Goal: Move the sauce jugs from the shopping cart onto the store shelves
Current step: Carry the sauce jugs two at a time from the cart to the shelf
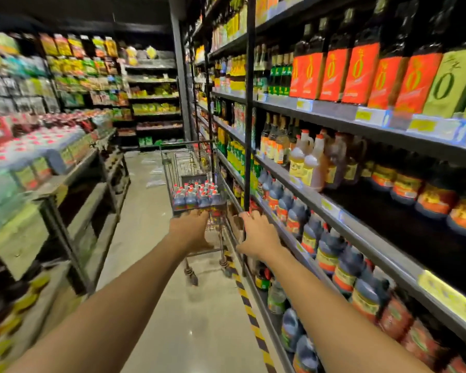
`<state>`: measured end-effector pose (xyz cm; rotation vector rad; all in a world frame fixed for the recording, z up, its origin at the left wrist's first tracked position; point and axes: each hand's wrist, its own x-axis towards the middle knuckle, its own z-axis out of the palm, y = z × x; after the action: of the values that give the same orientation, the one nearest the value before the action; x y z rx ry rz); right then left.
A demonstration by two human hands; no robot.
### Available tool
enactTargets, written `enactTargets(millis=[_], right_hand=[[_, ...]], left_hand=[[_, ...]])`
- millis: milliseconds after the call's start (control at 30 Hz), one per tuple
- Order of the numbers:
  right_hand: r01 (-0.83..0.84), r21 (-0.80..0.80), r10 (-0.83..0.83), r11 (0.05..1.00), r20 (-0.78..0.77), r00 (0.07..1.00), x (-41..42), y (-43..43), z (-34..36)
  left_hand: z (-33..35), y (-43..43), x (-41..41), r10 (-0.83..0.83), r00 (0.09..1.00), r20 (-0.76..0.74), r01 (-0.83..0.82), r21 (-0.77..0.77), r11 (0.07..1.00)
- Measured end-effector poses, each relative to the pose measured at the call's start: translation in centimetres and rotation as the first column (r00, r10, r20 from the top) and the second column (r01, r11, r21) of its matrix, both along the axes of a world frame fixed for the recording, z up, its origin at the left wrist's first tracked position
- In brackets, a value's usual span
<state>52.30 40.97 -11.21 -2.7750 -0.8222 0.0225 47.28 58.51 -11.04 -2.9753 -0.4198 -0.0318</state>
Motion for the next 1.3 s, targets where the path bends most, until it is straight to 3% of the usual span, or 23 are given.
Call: enactTargets(millis=[533, 1200, 1300], right_hand=[[0.041, -0.05, -0.044, 0.998, -0.057, 0.997, 24.1, 22.7, -2.8], [0.184, -0.105, -0.208, 0.977, -0.296, 0.932, 53.1, 46.4, -14.4], [0.196, -0.108, -0.222, 0.975, -0.347, 0.911, 55.7, 48.6, -15.9]], left_hand=[[-3.1, 24.5, 20.9, 0.119, 0.992, -0.048, -0.12, -0.027, 0.992], [-9.8, 48.3, 50.1, -0.023, 0.986, -0.165, 0.008, -0.096, 0.995], [-11.2, 51.7, 53.9, -0.046, 0.971, -0.237, 0.023, -0.099, 0.995]])
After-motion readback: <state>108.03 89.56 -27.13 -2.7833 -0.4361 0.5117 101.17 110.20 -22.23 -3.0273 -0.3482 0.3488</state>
